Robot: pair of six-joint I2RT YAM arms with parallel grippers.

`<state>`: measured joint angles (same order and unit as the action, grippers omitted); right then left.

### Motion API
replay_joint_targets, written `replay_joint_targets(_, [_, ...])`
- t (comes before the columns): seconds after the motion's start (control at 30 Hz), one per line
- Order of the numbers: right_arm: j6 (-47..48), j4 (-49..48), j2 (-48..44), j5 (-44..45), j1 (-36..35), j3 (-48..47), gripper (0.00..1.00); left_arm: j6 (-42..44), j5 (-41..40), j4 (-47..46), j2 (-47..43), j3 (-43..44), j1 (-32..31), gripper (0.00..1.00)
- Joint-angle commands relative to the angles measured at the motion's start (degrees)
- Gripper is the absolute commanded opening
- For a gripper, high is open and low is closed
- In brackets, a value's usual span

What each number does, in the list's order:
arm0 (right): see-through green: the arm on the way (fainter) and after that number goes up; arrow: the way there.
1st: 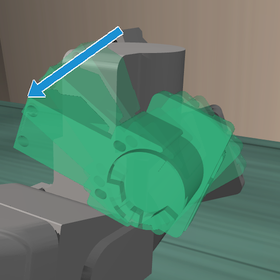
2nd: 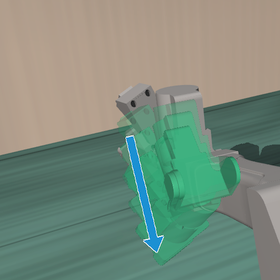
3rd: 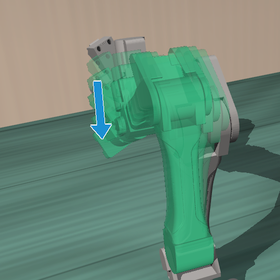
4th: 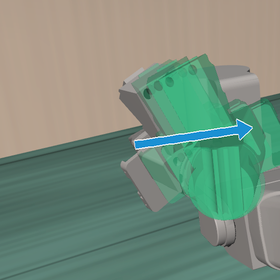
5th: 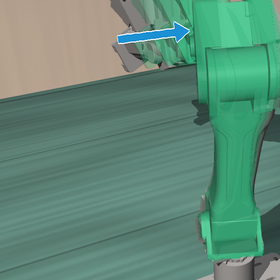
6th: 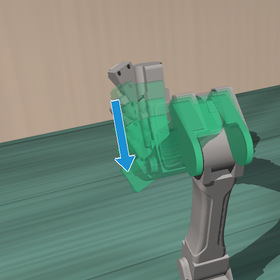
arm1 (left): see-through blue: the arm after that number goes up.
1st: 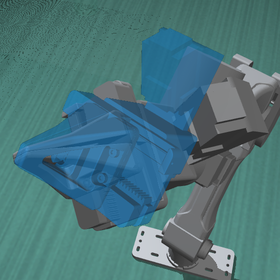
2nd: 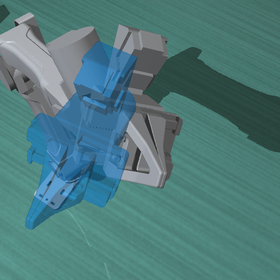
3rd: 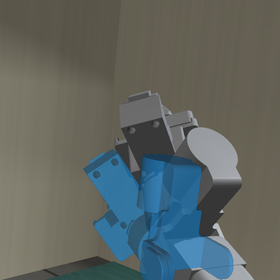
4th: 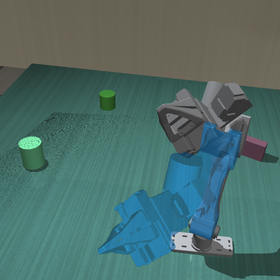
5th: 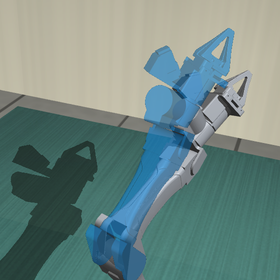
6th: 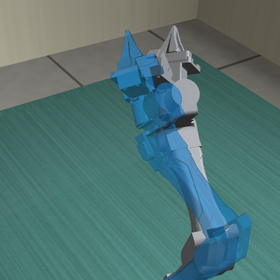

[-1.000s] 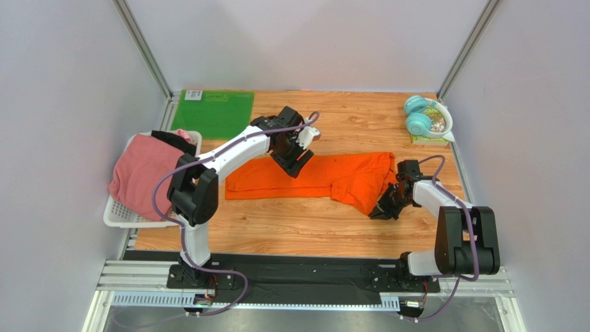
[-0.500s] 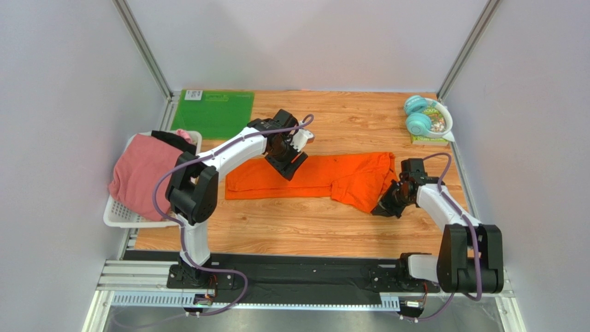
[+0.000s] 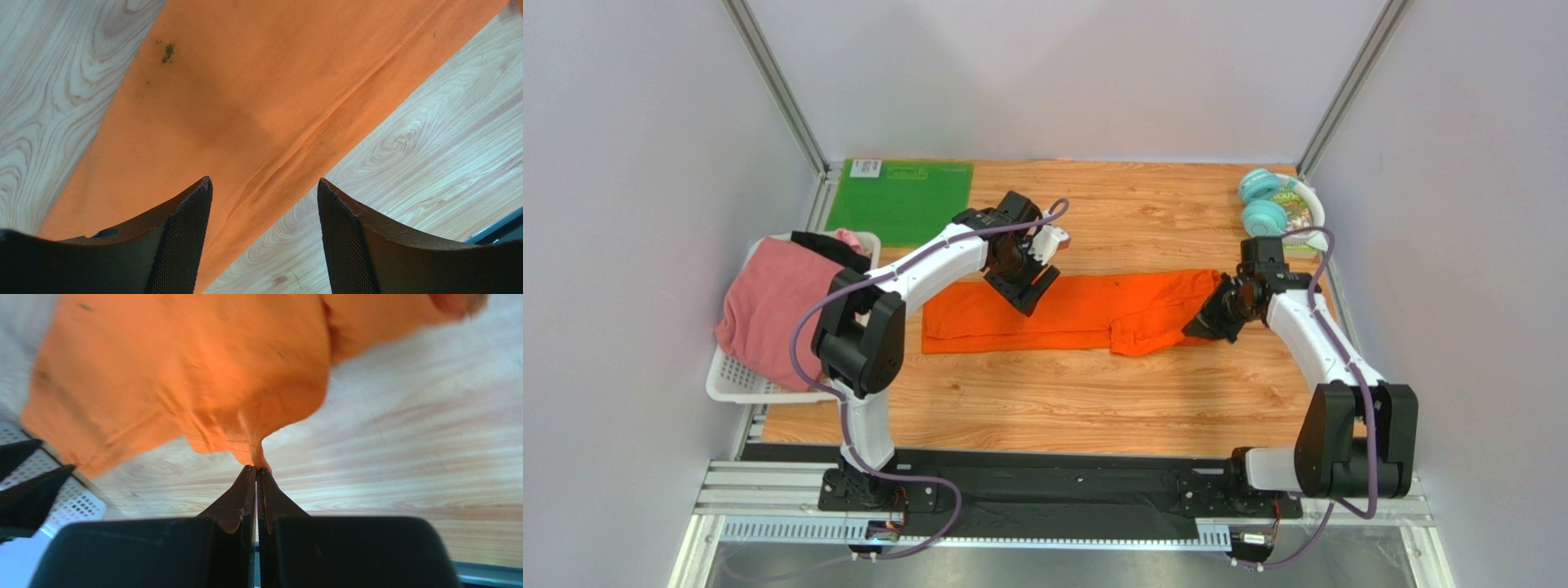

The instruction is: Fold and stack the t-shirts

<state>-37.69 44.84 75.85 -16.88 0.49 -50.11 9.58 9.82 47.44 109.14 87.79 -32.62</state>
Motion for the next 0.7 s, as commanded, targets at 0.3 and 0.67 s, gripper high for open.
replay_joint_targets(0.3, [0.2,-0.7,15.5,-1.3,-0.2,-19.6,0.02,1.7,-0.9,-0.7,-4.1,-0.9,0.0,0.70])
replay_joint_targets(0.67, [0.4,-1.5,35.9,-3.2,-2.6,-33.2,0.08,1.2,0.5,-0.3,-4.5,-0.7,-0.1,0.70])
